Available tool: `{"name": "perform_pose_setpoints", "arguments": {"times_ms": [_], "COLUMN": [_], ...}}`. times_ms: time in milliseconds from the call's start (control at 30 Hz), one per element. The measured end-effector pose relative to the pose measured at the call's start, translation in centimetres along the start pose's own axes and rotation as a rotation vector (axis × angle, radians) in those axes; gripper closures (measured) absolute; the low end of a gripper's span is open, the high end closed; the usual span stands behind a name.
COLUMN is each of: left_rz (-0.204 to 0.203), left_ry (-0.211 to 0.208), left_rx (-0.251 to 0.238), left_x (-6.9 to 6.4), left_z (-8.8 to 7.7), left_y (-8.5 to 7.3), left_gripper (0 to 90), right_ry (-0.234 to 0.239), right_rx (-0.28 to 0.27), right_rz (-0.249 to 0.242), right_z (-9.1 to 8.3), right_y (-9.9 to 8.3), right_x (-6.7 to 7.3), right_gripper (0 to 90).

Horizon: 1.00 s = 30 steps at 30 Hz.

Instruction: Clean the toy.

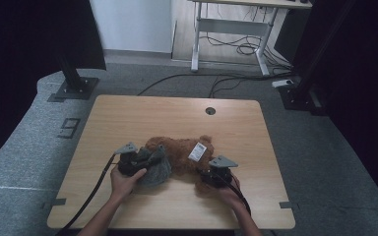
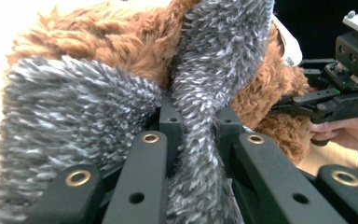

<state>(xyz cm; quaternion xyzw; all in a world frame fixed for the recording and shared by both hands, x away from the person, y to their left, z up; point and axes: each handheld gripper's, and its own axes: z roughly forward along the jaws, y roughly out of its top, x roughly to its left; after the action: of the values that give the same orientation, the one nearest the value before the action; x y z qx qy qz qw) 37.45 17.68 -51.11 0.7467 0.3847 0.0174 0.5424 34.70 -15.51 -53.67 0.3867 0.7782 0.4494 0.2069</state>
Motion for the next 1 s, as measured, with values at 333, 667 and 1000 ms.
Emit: {"name": "perform_pose_setpoints", "arguments": {"times_ms": [333, 667, 1000], "left_rz": [0.042, 0.118, 0.048], "left_ry": [-0.015, 0.045, 0.053], "left_rx": [-0.08, 0.07, 0.089], "left_x": [-1.6, -3.7, -1.3], "left_z": [-5.2, 0.3, -0.5], "left_y": [2.0, 6.5, 4.6], "left_gripper": [77.2, 76.9, 77.5], "right_ry": [0.022, 0.025, 0.036], "right_rx": [-0.017, -0.022, -0.029], "right_rz": [-0.063, -0.065, -0.087], "right_z": [-0.7, -0.8, -1.2], "right_y": [-0.7, -0.8, -1.2], "right_x": [0.1, 0.2, 0.2], "right_gripper": [54.2, 54.0, 54.2]}}
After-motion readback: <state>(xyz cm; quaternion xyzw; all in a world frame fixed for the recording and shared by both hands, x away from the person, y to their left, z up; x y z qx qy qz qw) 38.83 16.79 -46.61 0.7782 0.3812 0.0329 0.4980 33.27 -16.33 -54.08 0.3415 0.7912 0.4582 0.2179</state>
